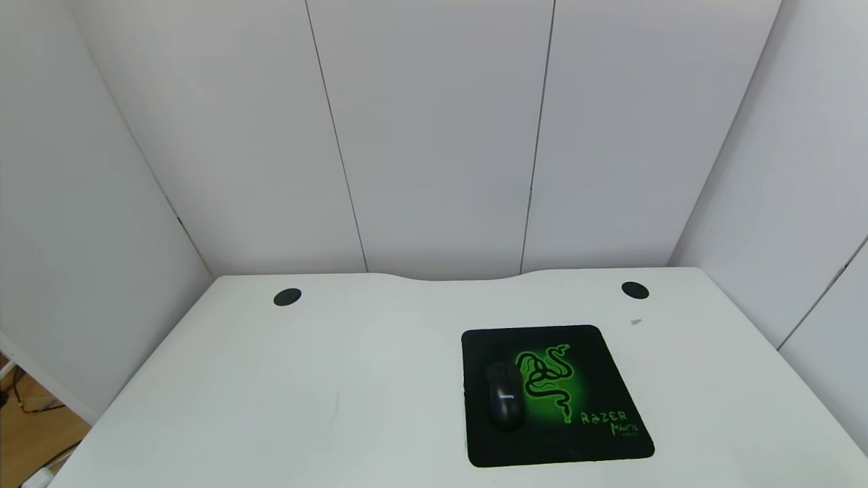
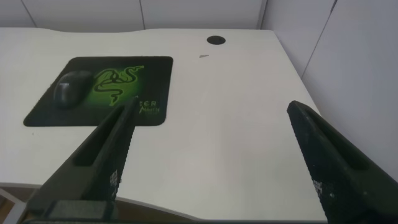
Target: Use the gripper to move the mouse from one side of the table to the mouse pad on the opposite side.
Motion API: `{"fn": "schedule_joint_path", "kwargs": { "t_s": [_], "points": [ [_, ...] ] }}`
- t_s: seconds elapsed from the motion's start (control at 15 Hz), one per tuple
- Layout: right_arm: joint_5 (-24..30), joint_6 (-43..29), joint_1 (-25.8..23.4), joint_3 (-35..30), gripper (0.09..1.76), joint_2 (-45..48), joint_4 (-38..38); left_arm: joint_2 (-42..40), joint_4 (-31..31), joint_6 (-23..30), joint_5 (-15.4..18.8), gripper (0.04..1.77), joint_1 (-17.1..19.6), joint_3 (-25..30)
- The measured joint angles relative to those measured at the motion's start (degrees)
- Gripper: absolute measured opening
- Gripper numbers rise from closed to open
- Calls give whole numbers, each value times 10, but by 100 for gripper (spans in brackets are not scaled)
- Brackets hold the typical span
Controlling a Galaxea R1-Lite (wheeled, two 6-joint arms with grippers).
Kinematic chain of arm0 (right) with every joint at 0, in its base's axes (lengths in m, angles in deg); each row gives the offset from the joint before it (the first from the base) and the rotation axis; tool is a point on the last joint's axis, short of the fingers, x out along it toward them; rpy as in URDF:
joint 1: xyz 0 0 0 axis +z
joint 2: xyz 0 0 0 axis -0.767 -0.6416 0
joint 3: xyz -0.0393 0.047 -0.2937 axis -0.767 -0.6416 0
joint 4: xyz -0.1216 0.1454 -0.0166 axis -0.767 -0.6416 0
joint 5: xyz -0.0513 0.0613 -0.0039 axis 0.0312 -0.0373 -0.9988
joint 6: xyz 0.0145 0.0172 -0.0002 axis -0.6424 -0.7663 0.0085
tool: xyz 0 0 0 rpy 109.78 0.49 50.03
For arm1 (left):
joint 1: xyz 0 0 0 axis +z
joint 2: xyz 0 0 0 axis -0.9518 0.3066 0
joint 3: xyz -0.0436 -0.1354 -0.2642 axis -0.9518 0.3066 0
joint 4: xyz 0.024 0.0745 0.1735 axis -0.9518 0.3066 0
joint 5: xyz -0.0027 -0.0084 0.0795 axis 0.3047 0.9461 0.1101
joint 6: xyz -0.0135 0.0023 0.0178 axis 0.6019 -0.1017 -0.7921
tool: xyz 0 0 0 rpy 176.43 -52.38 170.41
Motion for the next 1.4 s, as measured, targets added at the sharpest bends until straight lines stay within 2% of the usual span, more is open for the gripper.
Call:
{"fn": "schedule_joint_path", "kwargs": {
  "t_s": [0.4, 0.6, 0.8, 1.13, 1.4],
  "points": [
    [0, 0, 0, 0, 171, 0, 0, -125, -8, -15, 0, 172, -15, 1],
    [0, 0, 0, 0, 171, 0, 0, -171, -14, -5, -19, 172, -16, 15],
    [0, 0, 0, 0, 171, 0, 0, -186, -44, -11, -19, 172, -17, 87],
    [0, 0, 0, 0, 171, 0, 0, -189, -188, -11, -38, 172, -17, 283],
    [0, 0, 0, 0, 171, 0, 0, -189, -175, -10, -33, 172, -17, 356]
  ]
}}
